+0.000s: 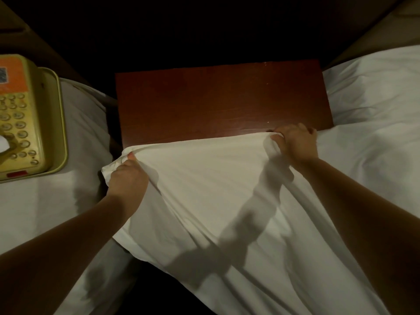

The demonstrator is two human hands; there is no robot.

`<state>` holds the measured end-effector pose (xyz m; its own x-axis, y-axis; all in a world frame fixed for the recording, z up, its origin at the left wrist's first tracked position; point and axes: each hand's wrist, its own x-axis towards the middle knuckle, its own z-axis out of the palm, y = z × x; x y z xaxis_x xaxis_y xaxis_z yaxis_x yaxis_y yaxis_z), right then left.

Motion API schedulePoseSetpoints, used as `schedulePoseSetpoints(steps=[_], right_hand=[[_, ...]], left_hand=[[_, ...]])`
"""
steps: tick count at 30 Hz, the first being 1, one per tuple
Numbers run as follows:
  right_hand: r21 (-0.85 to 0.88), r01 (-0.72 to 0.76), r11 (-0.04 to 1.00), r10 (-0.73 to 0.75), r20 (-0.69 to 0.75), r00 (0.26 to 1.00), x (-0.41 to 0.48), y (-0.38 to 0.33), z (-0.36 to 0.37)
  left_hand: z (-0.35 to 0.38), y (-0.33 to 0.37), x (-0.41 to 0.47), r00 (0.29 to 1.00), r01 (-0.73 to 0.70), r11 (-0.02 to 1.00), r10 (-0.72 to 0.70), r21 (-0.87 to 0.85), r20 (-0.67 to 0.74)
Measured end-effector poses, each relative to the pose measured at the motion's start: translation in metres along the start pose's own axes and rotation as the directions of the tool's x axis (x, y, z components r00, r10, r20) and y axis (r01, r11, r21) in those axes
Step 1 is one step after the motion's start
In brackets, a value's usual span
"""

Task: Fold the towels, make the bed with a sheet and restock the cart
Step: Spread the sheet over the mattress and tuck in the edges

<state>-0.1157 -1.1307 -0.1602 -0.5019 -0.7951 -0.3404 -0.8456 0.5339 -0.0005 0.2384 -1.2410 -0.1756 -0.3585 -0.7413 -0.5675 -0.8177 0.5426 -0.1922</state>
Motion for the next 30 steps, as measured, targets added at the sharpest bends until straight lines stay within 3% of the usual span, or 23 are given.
schedulePoseSetpoints(steps=[6, 12, 14, 16, 22, 28, 30], right_hand=[[0.118, -0.16, 0.98, 0.17, -0.086, 0.982, 0.006, -0.017, -0.001], [0.083, -0.073, 0.994, 0.088, -0.193, 0.977, -0.007, -0.027, -0.006], [0.019, 0.041, 0.999, -0.038, -0.157, 0.987, -0.013, -0.036, -0.001], [0.07, 0.091, 0.993, -0.085, -0.09, 0.992, -0.018, -0.049, 0.005], [0.349, 0.002, 0.937, 0.032, -0.093, 0.995, -0.029, -0.083, 0.018], [0.272, -0.203, 0.941, 0.189, 0.077, 0.979, -0.013, -0.105, 0.009], [0.3, -0.251, 0.92, 0.224, 0.122, 0.967, -0.008, -0.106, 0.005]], left_hand=[[-0.004, -0.002, 0.003, 0.997, 0.028, 1.0, -0.028, 0.007, 0.073], [-0.018, 0.005, -0.004, 0.999, 0.014, 0.996, -0.019, 0.086, 0.048], [-0.02, 0.006, -0.005, 0.999, -0.012, 0.994, 0.007, 0.105, 0.05], [-0.024, 0.007, -0.006, 0.997, -0.037, 0.992, 0.03, 0.118, 0.064], [-0.027, 0.003, -0.006, 0.994, -0.046, 0.99, 0.032, 0.132, 0.102], [-0.036, -0.017, -0.009, 0.989, -0.05, 0.999, 0.049, 0.005, 0.138], [-0.046, -0.021, -0.014, 0.99, 0.035, 0.985, -0.01, -0.17, 0.143]])
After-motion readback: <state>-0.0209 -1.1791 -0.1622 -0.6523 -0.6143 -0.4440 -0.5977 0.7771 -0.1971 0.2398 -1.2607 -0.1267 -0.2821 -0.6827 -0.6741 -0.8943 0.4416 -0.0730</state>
